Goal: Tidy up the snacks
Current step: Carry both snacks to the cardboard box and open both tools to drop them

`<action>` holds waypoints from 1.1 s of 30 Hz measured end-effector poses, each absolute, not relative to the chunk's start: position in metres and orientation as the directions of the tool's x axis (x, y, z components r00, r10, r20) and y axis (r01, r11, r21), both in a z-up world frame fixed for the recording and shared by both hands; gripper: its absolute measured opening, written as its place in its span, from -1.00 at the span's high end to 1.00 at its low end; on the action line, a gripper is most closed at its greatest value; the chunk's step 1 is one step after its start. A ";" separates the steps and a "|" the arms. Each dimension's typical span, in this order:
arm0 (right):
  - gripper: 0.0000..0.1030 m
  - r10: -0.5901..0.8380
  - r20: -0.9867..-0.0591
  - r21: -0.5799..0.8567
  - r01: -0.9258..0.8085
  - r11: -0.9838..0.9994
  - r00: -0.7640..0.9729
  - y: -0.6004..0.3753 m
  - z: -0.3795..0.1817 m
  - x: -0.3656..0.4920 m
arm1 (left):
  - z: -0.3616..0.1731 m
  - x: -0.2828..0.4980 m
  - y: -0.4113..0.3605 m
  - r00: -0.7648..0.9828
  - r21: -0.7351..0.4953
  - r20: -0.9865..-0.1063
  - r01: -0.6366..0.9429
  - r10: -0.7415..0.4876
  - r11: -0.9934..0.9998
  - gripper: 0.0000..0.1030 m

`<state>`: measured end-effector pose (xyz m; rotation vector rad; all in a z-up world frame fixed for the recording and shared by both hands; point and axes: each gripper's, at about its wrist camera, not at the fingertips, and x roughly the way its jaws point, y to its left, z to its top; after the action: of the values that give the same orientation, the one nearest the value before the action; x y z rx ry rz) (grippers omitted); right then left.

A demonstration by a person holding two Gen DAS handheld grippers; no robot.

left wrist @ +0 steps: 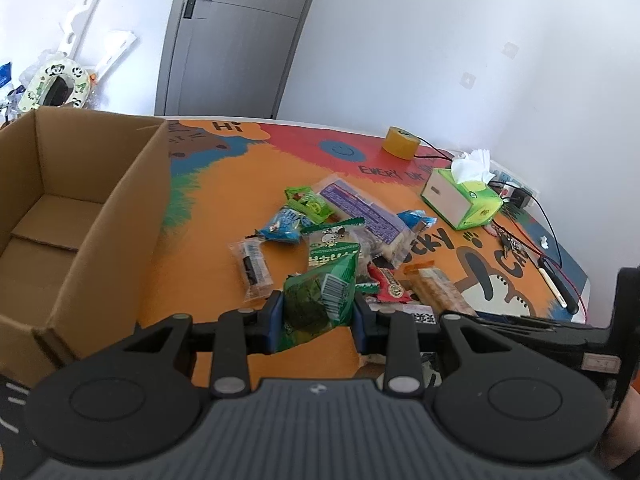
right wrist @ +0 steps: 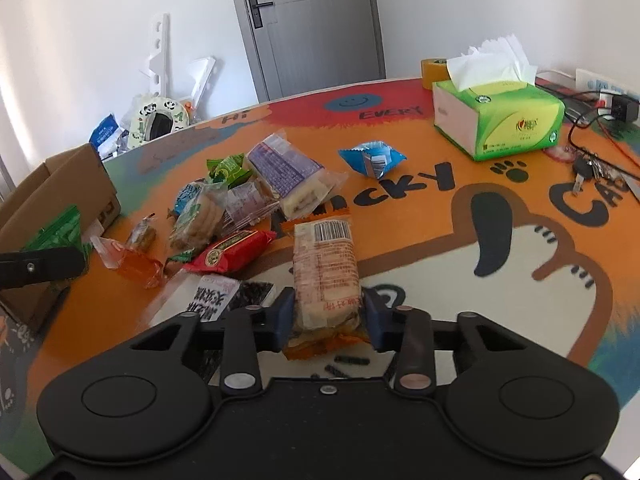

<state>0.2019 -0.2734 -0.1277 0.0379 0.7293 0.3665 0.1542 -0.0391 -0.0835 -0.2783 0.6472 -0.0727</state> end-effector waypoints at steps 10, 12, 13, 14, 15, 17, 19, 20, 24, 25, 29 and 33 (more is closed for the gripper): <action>0.33 0.347 -0.578 0.193 -0.290 0.937 0.738 -0.284 -0.113 0.174 | -0.080 0.135 -0.036 0.823 -0.265 -0.549 -0.010 -0.143 0.964 0.36; 0.33 0.350 -0.571 0.192 -0.293 0.937 0.743 -0.282 -0.110 0.168 | -0.077 0.130 -0.035 0.828 -0.263 -0.542 -0.006 -0.142 0.965 0.36; 0.33 0.350 -0.567 0.189 -0.296 0.936 0.746 -0.281 -0.108 0.165 | -0.076 0.128 -0.034 0.832 -0.261 -0.537 -0.004 -0.141 0.965 0.36; 0.33 0.351 -0.562 0.188 -0.298 0.936 0.749 -0.279 -0.106 0.162 | -0.074 0.125 -0.033 0.836 -0.258 -0.531 -0.003 -0.139 0.966 0.36; 0.33 0.353 -0.558 0.187 -0.300 0.935 0.751 -0.277 -0.104 0.160 | -0.072 0.122 -0.033 0.840 -0.255 -0.526 -0.003 -0.136 0.967 0.36; 0.33 0.358 -0.549 0.186 -0.307 0.933 0.756 -0.273 -0.100 0.154 | -0.067 0.119 -0.030 0.849 -0.251 -0.513 -0.004 -0.130 0.968 0.36; 0.33 0.363 -0.539 0.184 -0.314 0.931 0.760 -0.269 -0.097 0.149 | -0.062 0.116 -0.027 0.861 -0.240 -0.496 -0.014 -0.110 0.971 0.36; 0.33 0.364 -0.536 0.187 -0.314 0.931 0.762 -0.267 -0.095 0.146 | -0.059 0.114 -0.026 0.866 -0.237 -0.490 -0.019 -0.102 0.971 0.36; 0.33 0.379 -0.510 0.192 -0.327 0.925 0.772 -0.257 -0.086 0.138 | -0.048 0.105 -0.018 0.882 -0.225 -0.465 -0.034 -0.077 0.974 0.36; 0.33 0.386 -0.503 0.193 -0.334 0.923 0.774 -0.254 -0.083 0.137 | -0.045 0.103 -0.016 0.885 -0.225 -0.460 -0.039 -0.070 0.974 0.36; 0.33 0.410 -0.482 0.195 -0.361 0.912 0.774 -0.241 -0.073 0.133 | -0.035 0.094 -0.007 0.897 -0.222 -0.440 -0.059 -0.046 0.973 0.36; 0.33 0.435 -0.464 0.195 -0.391 0.900 0.771 -0.226 -0.064 0.131 | -0.030 0.089 0.001 0.903 -0.222 -0.430 -0.080 -0.024 0.972 0.36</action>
<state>0.1312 -0.2258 -0.0640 0.0887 0.5244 0.4484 0.0890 0.0010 -0.0298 -0.2388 0.4449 0.0288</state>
